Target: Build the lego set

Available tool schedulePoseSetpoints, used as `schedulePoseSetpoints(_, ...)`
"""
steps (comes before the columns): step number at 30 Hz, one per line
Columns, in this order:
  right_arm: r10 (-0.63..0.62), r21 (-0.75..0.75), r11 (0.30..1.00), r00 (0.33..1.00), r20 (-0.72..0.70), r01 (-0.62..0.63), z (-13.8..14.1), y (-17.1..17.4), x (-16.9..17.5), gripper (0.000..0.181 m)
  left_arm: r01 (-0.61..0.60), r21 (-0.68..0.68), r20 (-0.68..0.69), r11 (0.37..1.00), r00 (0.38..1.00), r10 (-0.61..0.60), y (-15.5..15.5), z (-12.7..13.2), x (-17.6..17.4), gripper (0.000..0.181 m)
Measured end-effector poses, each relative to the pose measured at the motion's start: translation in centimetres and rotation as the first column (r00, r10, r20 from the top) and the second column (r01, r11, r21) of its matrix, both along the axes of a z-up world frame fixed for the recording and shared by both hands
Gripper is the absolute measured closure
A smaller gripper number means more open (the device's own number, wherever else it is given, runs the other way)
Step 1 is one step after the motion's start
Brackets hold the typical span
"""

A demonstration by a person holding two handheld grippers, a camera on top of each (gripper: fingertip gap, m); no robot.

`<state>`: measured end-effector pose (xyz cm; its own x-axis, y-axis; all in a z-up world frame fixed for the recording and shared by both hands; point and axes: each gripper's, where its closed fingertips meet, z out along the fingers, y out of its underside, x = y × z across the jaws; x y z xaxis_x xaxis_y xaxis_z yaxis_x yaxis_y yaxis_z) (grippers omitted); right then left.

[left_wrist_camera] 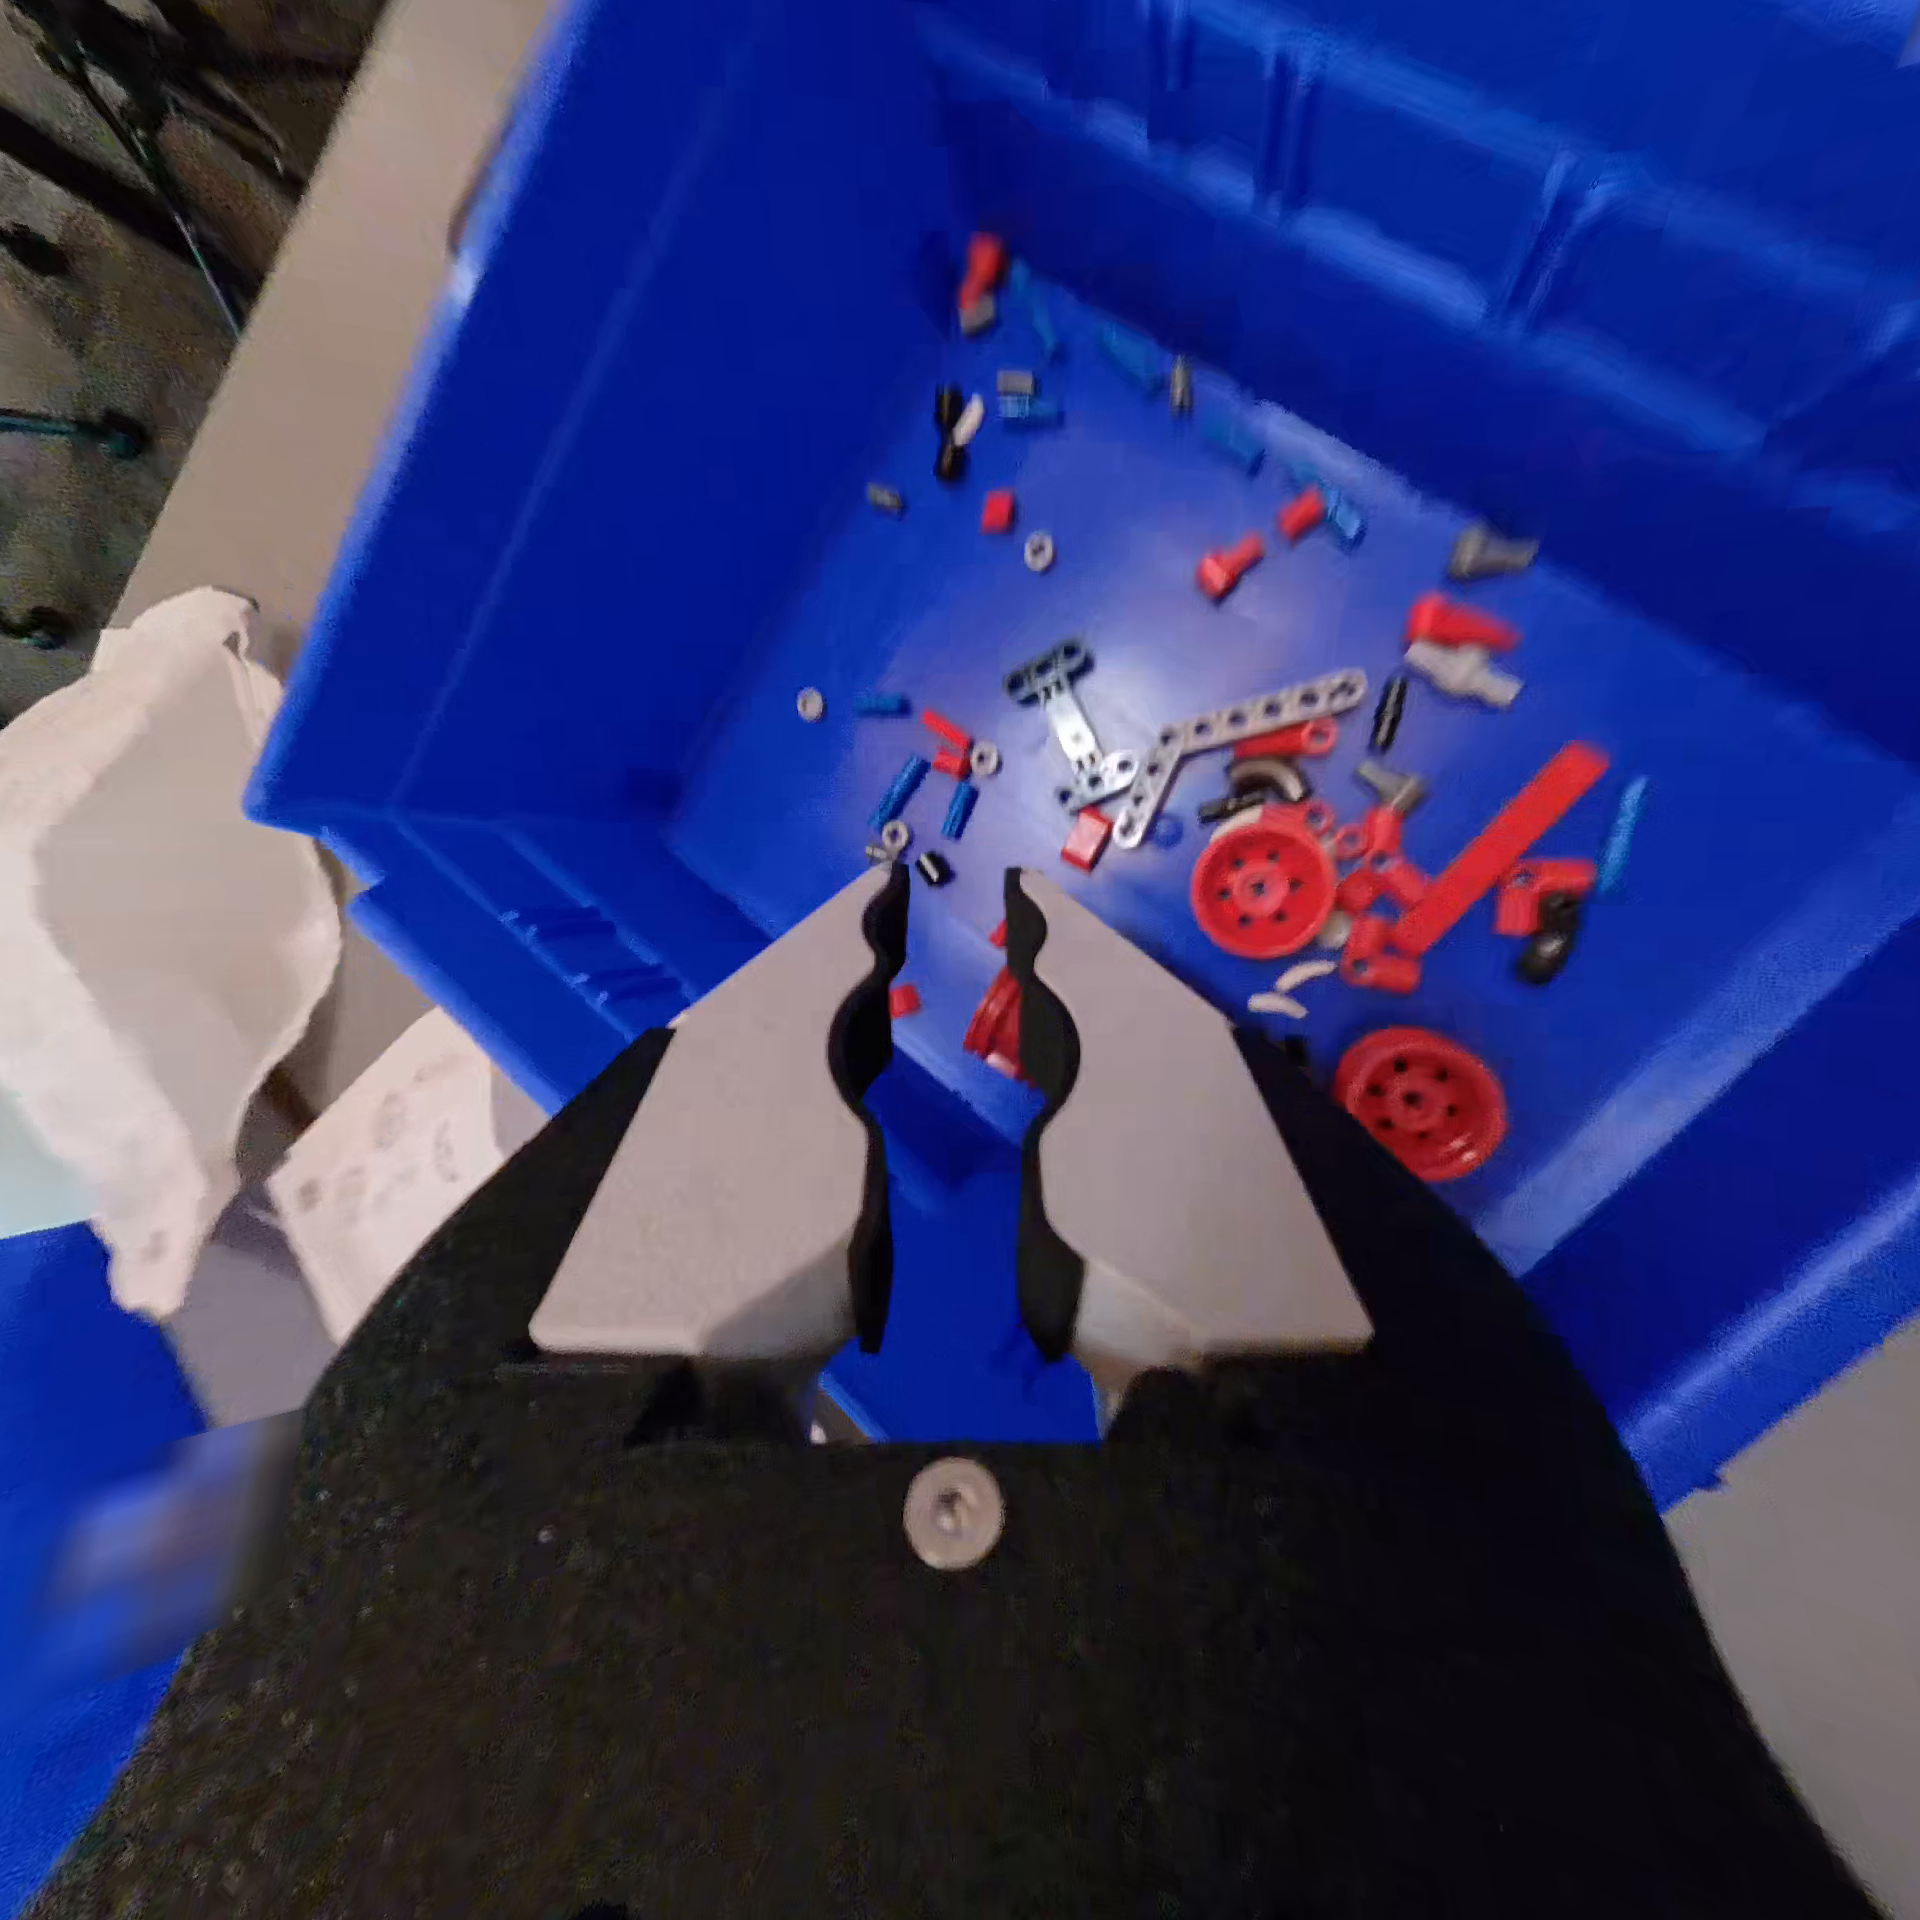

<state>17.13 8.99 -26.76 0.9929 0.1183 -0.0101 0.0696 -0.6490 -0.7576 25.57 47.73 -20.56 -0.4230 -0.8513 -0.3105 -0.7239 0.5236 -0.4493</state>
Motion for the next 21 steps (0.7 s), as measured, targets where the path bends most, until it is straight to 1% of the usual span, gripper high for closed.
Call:
schedulePoseSetpoints(1, 0.0, 0.0, 1.0, 1.0, 0.0, 0.0, 0.0, 0.0, 0.0, 0.16, -0.006, -0.056, 0.031, 0.998, 1.0, 0.007, -0.3, 0.8, 0.1, 0.166)
schedulePoseSetpoints(3, 0.0, 0.0, 1.0, 1.0, -0.003, 0.0, 0.0, 0.0, 0.0, 0.16, 0.042, -0.131, 0.035, 0.99, 0.999, -0.038, -1.6, 1.3, -0.2, 0.166)
schedulePoseSetpoints(5, 0.0, 0.0, 1.0, 1.0, -0.002, 0.0, 0.0, 0.0, 0.0, 0.16, 0.098, -0.158, -0.007, 0.983, 0.995, -0.1, -3.1, 0.6, -0.7, 0.168)
schedulePoseSetpoints(7, 0.0, 0.0, 1.0, 1.0, 0.002, 0.0, 0.0, 0.0, 0.0, 0.16, 0.154, -0.157, -0.053, 0.976, 0.985, -0.164, -4.6, -0.4, -1.1, 0.17)
schedulePoseSetpoints(9, 0.0, 0.0, 1.0, 1.0, 0.003, 0.0, 0.0, 0.0, 0.0, 0.16, 0.214, -0.119, -0.121, 0.97, 0.966, -0.228, -5.8, -1.9, -1.6, 0.172)
schedulePoseSetpoints(11, 0.0, 0.0, 1.0, 1.0, 0.004, 0.0, 0.0, 0.0, 0.0, 0.16, 0.242, 0.003, -0.202, 0.97, 0.951, -0.236, -5.5, -3.4, -2.1, 0.171)
schedulePoseSetpoints(13, -0.001, 0.001, 1.0, 1.0, 0.01, 0.001, 0.0, 0.0, 0.0, 0.16, 0.248, 0.079, -0.237, 0.966, 0.946, -0.223, -5.4, -4.1, -2.3, 0.17)
schedulePoseSetpoints(15, -0.002, 0.001, 1.0, 1.0, 0.008, 0.002, 0.0, 0.0, 0.0, 0.16, 0.254, 0.127, -0.232, 0.959, 0.948, -0.22, -5.6, -4.0, -2.1, 0.169)
schedulePoseSetpoints(17, -0.003, 0.0, 1.0, 1.0, 0.002, 0.003, 0.0, 0.0, 0.1, 0.16, 0.248, 0.134, -0.21, 0.959, 0.953, -0.217, -5.7, -3.7, -1.9, 0.168)
schedulePoseSetpoints(21, -0.004, 0.001, 1.0, 1.0, 0.008, 0.003, 0.0, 0.0, 0.1, 0.16, 0.187, 0.078, -0.146, 0.979, 0.974, -0.174, -5.5, -2.7, -1.3, 0.168)
